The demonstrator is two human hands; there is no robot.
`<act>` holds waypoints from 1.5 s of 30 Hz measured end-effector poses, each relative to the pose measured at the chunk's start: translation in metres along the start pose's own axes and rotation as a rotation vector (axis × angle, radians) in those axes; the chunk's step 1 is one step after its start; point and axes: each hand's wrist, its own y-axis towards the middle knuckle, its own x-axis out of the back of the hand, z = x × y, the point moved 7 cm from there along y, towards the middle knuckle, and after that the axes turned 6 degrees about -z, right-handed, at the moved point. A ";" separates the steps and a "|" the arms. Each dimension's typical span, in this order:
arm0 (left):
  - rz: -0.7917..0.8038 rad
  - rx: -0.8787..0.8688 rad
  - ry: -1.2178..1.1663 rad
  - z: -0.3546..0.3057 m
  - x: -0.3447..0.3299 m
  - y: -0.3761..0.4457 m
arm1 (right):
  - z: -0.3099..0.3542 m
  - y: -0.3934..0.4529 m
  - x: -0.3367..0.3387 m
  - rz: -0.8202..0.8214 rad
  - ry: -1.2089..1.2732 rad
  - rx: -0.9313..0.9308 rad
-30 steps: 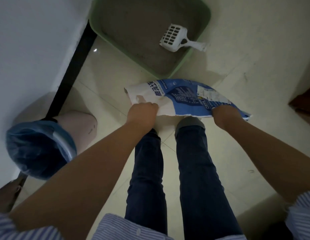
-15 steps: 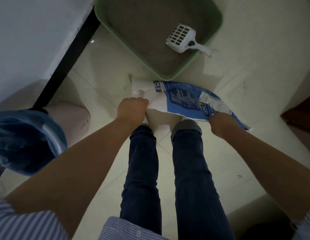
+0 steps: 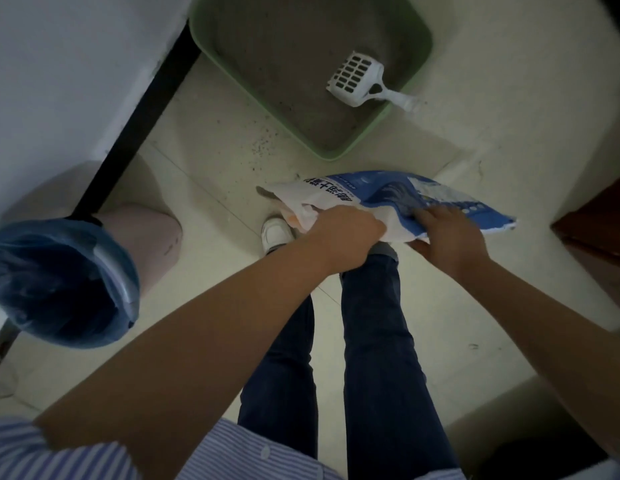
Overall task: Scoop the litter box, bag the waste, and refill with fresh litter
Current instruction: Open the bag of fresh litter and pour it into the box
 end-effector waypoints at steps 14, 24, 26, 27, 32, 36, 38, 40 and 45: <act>0.179 0.238 -0.111 0.031 -0.048 -0.014 | -0.022 -0.003 0.004 0.054 0.089 0.139; -0.071 0.224 -0.143 0.002 -0.029 0.010 | -0.092 -0.032 -0.004 0.052 0.125 -0.054; -0.028 0.215 -0.097 -0.008 -0.024 0.017 | -0.078 -0.036 0.012 -0.040 0.139 0.012; -0.016 0.206 -0.089 -0.015 -0.021 0.022 | -0.069 -0.041 0.020 -0.116 0.154 0.091; -0.060 0.195 -0.057 -0.044 -0.001 0.050 | -0.066 -0.056 0.047 -0.297 0.144 0.173; -0.100 0.176 -0.064 -0.055 0.007 0.062 | -0.082 -0.063 0.062 -0.431 0.106 0.211; -0.131 0.169 -0.076 -0.057 0.007 0.062 | -0.083 -0.065 0.068 -0.465 0.055 0.224; -0.160 0.174 -0.077 -0.059 0.008 0.060 | -0.080 -0.068 0.072 -0.451 -0.009 0.206; -0.149 0.200 -0.035 -0.068 -0.004 0.038 | -0.059 -0.087 0.057 -0.390 -0.100 0.252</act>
